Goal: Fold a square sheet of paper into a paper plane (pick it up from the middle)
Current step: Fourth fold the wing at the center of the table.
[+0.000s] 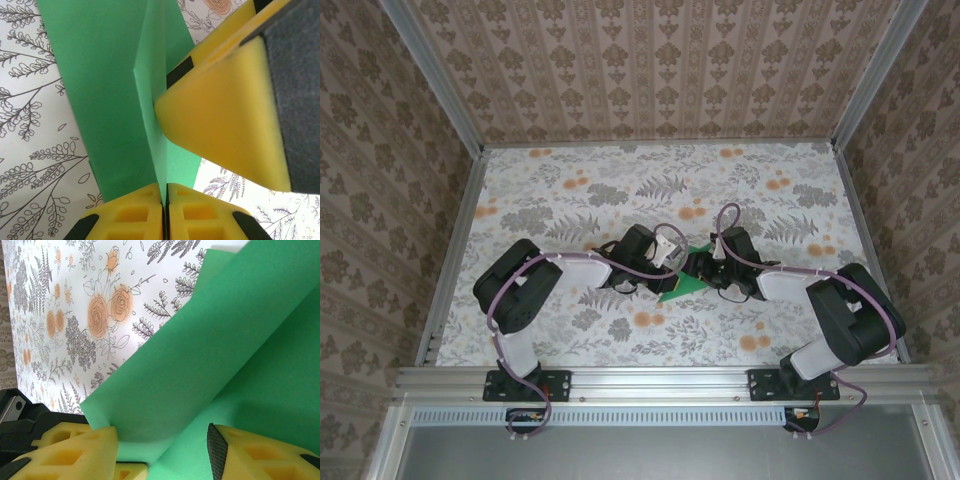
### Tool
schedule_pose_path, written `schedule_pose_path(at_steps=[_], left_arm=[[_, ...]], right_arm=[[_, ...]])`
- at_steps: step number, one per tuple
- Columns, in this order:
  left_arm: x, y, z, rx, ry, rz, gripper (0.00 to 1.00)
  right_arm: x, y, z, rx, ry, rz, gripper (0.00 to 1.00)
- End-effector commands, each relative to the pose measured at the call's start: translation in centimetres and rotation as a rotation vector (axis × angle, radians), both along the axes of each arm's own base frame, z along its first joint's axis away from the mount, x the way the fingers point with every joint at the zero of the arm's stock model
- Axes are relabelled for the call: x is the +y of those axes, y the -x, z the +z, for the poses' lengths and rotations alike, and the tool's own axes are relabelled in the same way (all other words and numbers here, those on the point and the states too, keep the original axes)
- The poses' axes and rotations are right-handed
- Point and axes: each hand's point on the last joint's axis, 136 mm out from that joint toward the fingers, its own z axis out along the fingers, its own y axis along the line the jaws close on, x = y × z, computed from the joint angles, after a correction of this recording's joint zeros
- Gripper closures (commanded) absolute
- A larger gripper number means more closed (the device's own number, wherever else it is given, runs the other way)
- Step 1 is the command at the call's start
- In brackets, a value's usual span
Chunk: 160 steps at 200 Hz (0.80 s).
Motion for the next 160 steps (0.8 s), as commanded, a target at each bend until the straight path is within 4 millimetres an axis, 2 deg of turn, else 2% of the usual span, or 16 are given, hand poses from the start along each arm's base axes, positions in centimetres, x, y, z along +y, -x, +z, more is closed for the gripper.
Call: schedule_pose_path(at_steps=[1,52,88,110,160], left_arm=[[-0.5,-0.1,0.3,0.015,0.016,-0.007,0.87],[0.2,-0.7,1.6,-0.049,0.083,0.076,0.75],[1.0,-1.3,2.2,-0.085,0.150,0.187,0.72],[0.9,-1.0,2.3,-0.105,0.195,0.220,0.71],[0.5,-0.2,1.0,-0.121,0.163,0.224,0.74]], right_arm=[[-0.6,-0.2,-1.2,0.030,0.031,-0.027,0.48],[-1.8,-0.1,-2.3,0.077,0.072,-0.095,0.48],[-2.1,-0.1,-2.4,0.088,0.065,-0.120,0.48],[-2.1,-0.1,-2.4,0.094,0.060,-0.123,0.48],[-2.1,0.0,-2.5,0.105,0.058,-0.129,0.48]])
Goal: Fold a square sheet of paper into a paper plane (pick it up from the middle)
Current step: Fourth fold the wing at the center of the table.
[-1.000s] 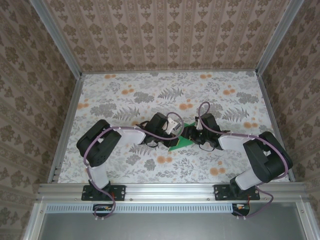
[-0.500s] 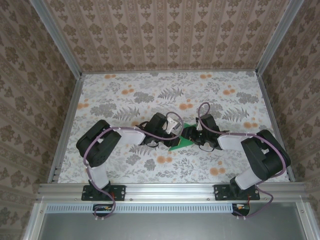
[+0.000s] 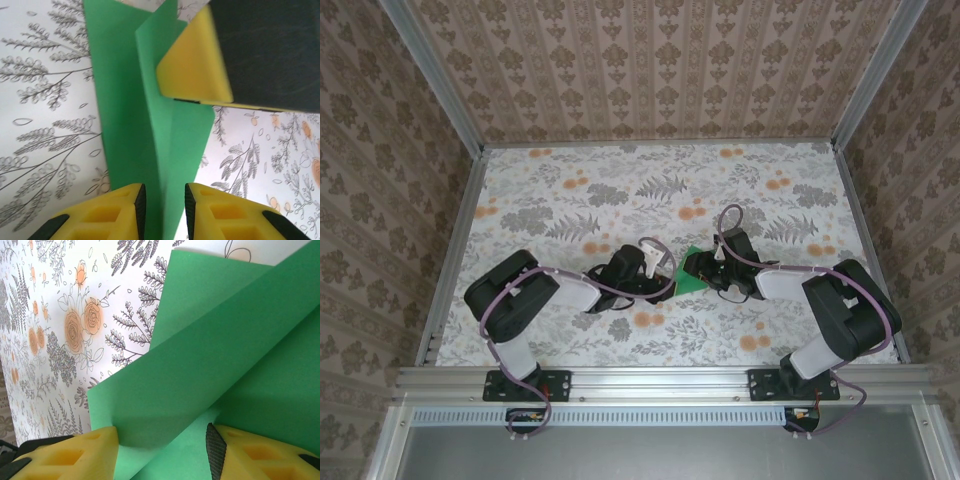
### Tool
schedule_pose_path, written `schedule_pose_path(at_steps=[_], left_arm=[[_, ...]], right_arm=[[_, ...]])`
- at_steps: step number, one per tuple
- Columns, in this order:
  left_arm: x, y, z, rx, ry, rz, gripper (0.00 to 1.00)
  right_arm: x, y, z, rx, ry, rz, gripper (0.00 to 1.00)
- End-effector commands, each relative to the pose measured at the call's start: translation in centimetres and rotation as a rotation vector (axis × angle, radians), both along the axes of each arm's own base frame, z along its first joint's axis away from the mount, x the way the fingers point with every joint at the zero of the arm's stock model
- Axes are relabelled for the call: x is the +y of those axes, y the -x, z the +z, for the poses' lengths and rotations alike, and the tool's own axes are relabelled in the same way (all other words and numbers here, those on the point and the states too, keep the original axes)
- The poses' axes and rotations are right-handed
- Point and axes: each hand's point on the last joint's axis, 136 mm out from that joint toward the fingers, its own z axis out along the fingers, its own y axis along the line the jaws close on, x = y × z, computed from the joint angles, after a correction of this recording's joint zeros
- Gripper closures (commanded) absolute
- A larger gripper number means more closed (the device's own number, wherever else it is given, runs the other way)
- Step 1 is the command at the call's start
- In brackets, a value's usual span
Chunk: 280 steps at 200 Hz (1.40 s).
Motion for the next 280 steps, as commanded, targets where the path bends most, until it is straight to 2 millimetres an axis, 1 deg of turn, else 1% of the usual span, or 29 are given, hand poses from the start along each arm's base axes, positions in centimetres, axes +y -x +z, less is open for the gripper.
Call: schedule_pose_path(at_steps=[1,24,55,84,120,128,143,144,147,168,190,213,215,218,250,280], left_arm=[[-0.4,-0.8,0.7,-0.028,0.032,0.041,0.74],[-0.4,-0.7,0.3,-0.030,0.019,0.032,0.80],[-0.6,-0.6,-0.3,-0.033,-0.004,0.005,0.87],[-0.8,-0.6,-0.2,-0.052,-0.004,-0.018,0.93],[-1.4,-0.1,0.2,-0.031,0.007,-0.050,1.00],[-1.5,0.0,0.2,-0.016,0.009,-0.051,1.00],[-1.7,0.1,0.0,0.023,0.000,-0.048,1.00],[-1.7,0.1,0.0,0.026,-0.002,-0.047,1.00],[-1.8,0.2,-0.1,0.035,-0.008,-0.048,1.00],[-2.0,0.4,-0.6,0.094,-0.037,-0.046,1.00],[-2.2,0.5,-0.8,0.138,-0.051,-0.044,1.00],[-2.1,0.2,-0.9,0.156,-0.068,-0.019,1.00],[-2.1,0.2,-1.0,0.159,-0.070,-0.017,1.00],[-2.0,0.2,-1.0,0.162,-0.070,-0.013,1.00],[-2.1,0.0,-1.3,0.189,-0.060,0.015,1.00],[-1.7,-0.3,-1.5,0.208,-0.036,0.062,1.00]], right_arm=[[-1.1,0.4,-1.3,0.052,0.040,-0.044,0.48],[-1.1,0.4,-1.1,0.049,0.036,-0.042,0.48],[-0.9,0.4,0.0,0.020,0.022,-0.021,0.48],[-0.6,0.5,1.3,-0.010,0.002,0.017,0.48],[-1.0,1.0,2.2,-0.027,0.011,0.043,0.48],[-1.1,1.2,2.4,-0.032,0.018,0.049,0.48],[-1.6,1.6,1.8,-0.012,0.044,0.047,0.48],[-1.6,1.6,2.2,-0.025,0.040,0.047,0.48],[-1.6,1.6,2.5,-0.034,0.038,0.047,0.48],[-1.8,1.8,2.2,-0.025,0.055,0.047,0.48],[-1.9,1.7,1.9,-0.018,0.063,0.046,0.48],[-2.0,1.5,2.0,-0.022,0.076,0.045,0.48],[-2.0,1.6,1.4,-0.003,0.083,0.045,0.48],[-2.0,1.6,1.2,0.002,0.087,0.046,0.48],[-1.8,1.1,1.0,0.004,0.091,0.058,0.49],[-1.4,0.5,0.8,0.006,0.091,0.069,0.51]])
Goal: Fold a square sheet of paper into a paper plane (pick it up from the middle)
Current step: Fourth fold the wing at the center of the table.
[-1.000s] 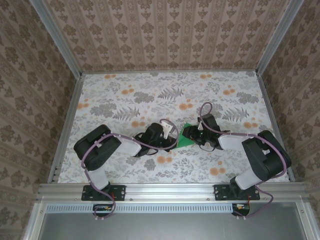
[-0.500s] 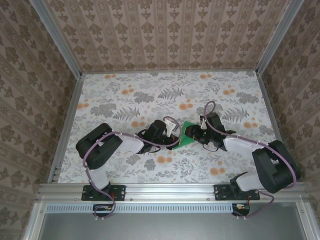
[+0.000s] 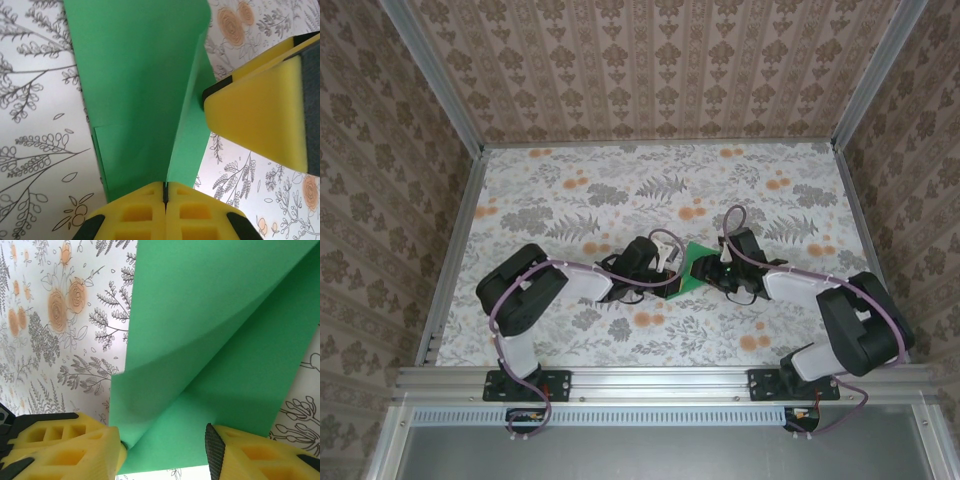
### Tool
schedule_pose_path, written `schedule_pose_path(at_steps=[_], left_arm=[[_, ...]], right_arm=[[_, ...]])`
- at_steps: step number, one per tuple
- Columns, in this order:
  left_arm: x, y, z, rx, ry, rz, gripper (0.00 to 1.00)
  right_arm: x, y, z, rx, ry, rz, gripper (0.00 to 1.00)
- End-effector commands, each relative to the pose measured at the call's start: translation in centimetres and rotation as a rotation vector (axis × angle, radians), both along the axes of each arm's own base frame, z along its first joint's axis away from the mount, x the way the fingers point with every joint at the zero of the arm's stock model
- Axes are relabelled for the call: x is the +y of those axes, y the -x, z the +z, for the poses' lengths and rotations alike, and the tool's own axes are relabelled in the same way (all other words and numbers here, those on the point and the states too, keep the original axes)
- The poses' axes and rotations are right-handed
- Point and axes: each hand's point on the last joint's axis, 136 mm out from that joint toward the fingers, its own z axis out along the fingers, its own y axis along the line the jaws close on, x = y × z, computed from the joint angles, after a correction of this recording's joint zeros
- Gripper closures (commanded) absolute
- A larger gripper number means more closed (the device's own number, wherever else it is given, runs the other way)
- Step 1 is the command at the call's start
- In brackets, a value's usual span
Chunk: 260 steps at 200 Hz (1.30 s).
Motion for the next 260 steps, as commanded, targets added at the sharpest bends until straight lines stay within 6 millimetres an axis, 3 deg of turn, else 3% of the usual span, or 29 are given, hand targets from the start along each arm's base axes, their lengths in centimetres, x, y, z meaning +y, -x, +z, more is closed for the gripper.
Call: schedule_pose_path(at_steps=[1,151,200,232,260], left_arm=[[0.2,0.0,-0.6,0.044,0.013,0.046,1.00],[1.7,-1.1,0.6,0.042,0.133,0.157,1.00],[2.0,-1.3,0.8,0.037,0.141,0.168,1.00],[2.4,-1.4,0.5,0.040,0.137,0.185,1.00],[2.8,-1.6,0.4,0.041,0.133,0.200,1.00]], right_arm=[[0.2,-1.0,0.3,-0.015,0.011,0.013,0.51],[1.9,-2.6,1.1,-0.055,-0.046,0.063,0.64],[2.4,-2.8,0.0,-0.019,-0.053,0.072,0.70],[2.1,-2.7,-0.7,0.001,-0.038,0.063,0.69],[1.8,-2.5,-1.4,0.020,-0.024,0.053,0.57]])
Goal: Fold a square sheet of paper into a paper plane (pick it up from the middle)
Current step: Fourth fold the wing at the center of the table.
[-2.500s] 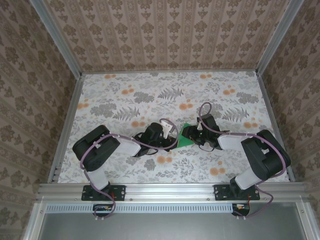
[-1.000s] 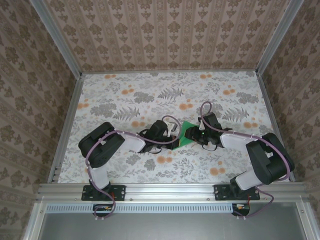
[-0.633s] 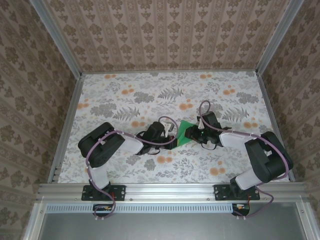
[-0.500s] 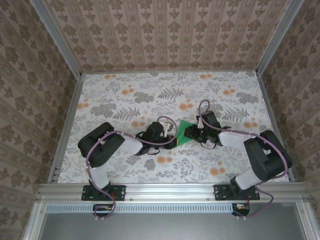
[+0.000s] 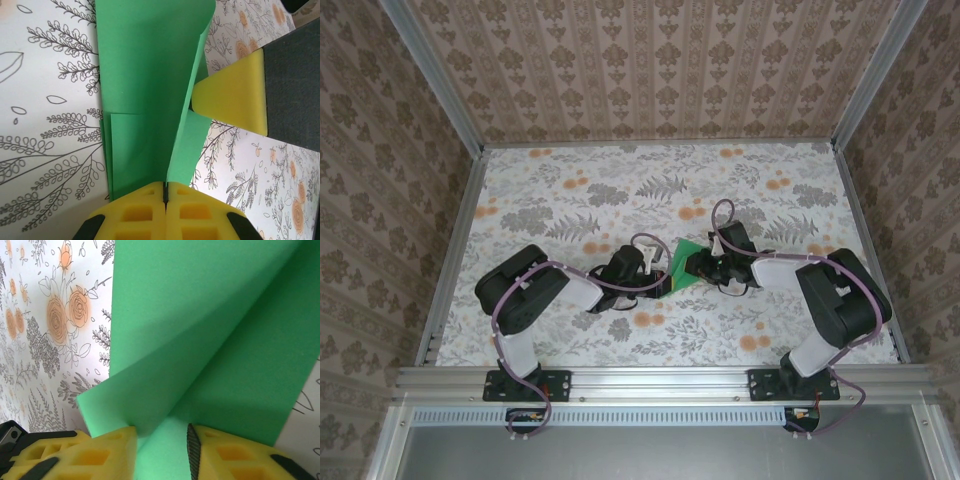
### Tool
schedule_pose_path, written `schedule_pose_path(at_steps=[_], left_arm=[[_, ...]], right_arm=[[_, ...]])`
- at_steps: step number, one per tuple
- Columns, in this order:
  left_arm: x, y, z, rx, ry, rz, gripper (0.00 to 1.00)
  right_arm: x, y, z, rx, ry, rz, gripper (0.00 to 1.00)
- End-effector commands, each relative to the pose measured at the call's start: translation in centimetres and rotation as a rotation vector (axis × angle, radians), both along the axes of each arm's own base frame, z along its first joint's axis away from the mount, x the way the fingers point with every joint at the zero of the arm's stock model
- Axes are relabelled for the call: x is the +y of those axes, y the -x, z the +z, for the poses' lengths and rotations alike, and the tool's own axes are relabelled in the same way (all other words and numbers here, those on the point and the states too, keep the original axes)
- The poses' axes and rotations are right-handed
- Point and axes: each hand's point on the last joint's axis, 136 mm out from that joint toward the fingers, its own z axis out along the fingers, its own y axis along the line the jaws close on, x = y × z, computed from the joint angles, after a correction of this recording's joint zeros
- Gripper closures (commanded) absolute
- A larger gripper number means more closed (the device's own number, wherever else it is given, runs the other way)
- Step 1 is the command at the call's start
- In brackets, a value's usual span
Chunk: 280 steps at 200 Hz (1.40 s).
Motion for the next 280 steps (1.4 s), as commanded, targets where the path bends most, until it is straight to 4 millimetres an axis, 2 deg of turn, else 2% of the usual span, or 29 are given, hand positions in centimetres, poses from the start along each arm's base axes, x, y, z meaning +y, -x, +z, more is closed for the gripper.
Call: schedule_pose_path(at_steps=[1,30,158,194,233,280], left_arm=[[0.7,-0.7,0.9,-0.013,0.018,0.041,1.00],[0.8,-0.8,0.9,-0.011,0.023,0.047,1.00],[1.5,-1.1,0.6,0.006,0.004,0.061,0.96],[1.9,-1.2,0.6,0.013,-0.004,0.068,0.88],[3.4,-1.9,1.4,0.028,-0.020,0.116,0.76],[3.8,-2.4,2.5,0.049,-0.009,0.111,0.73]], right_arm=[[0.0,-0.4,-0.2,0.004,0.008,0.000,0.57],[-0.4,-0.3,-0.9,0.028,0.029,-0.017,0.49],[-3.2,1.6,-4.7,0.209,0.242,-0.078,0.43],[-4.1,2.3,-5.7,0.267,0.315,-0.095,0.43],[-5.0,3.4,-6.9,0.348,0.399,-0.106,0.43],[-5.7,4.3,-7.5,0.410,0.454,-0.106,0.42]])
